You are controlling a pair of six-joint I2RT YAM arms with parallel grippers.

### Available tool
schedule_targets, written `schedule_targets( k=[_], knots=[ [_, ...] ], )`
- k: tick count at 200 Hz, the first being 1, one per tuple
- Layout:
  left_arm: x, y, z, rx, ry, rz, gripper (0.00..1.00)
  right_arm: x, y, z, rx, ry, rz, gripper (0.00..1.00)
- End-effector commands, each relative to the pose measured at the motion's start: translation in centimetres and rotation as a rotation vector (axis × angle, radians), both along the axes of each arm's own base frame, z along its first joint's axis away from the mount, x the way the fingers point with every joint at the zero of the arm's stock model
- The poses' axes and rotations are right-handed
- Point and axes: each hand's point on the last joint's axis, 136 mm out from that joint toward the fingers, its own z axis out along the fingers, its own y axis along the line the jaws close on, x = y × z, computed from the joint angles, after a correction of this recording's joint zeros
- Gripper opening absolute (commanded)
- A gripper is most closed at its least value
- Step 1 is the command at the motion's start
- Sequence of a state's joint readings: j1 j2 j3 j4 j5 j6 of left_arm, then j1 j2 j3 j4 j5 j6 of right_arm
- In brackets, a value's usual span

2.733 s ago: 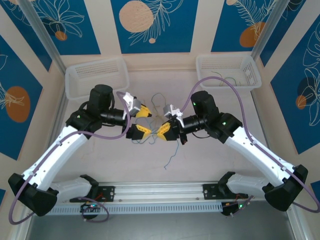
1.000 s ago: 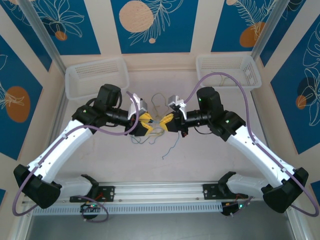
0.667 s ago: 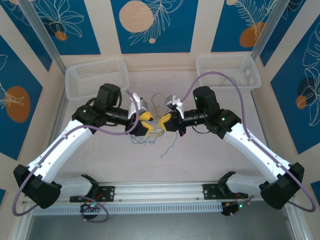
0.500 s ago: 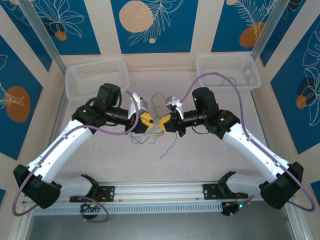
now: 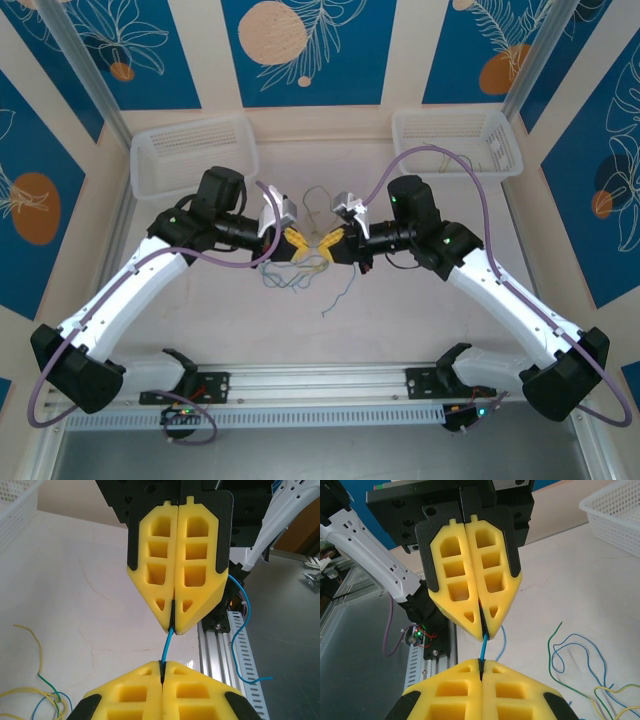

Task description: Untangle the cables

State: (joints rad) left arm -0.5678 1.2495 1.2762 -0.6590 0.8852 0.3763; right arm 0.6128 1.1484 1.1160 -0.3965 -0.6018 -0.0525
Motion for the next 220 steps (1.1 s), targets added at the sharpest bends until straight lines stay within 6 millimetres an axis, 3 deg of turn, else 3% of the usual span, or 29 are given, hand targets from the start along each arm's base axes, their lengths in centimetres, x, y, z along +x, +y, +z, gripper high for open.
schedule_targets(
  k=[1,29,57,66,73,99,123,137,161,189,220],
  knots=[
    [0.0,-0.2,1.0,-0.011,-0.03,-0.003,0.0,-0.2,-0.2,0.4,0.019,-0.009,0.002,0.01],
    [1.9,0.1,0.6,0.014,-0.06,0.106,0.0,0.2,-0.4,0.6,0.024,-0.035,-0.034,0.31],
    [7.3,2.2,0.1,0.102,-0.156,0.4,0.0,1.4,-1.3,1.2,0.04,-0.118,-0.143,0.83],
    [9.3,3.6,0.4,0.117,-0.182,0.506,0.0,1.8,-1.8,1.2,0.044,-0.146,-0.192,0.89],
    [10.5,4.5,0.8,0.122,-0.193,0.563,0.0,2.5,-2.3,1.3,0.044,-0.171,-0.244,0.99],
    [15.7,10.4,1.7,0.189,-0.248,0.86,0.0,4.2,-4.2,1.6,0.045,-0.236,-0.408,1.0],
    [20.3,17.2,2.6,0.18,-0.246,1.114,0.0,4.6,-5.3,1.9,0.07,-0.256,-0.484,1.0],
    [22.4,19.9,3.1,0.21,-0.305,1.203,0.0,4.5,-5.4,1.9,0.085,-0.253,-0.492,1.0],
    [26.5,22.7,3.1,0.281,-0.389,1.244,0.0,4.3,-5.4,1.6,0.093,-0.231,-0.488,1.0],
    [31.6,24.4,2.8,0.362,-0.449,1.205,0.0,3.9,-5.3,1.3,0.097,-0.208,-0.476,1.0],
    [36.8,25.9,0.3,0.447,-0.464,1.11,0.0,3.3,-5.5,1.3,0.115,-0.204,-0.469,1.0]
  ],
)
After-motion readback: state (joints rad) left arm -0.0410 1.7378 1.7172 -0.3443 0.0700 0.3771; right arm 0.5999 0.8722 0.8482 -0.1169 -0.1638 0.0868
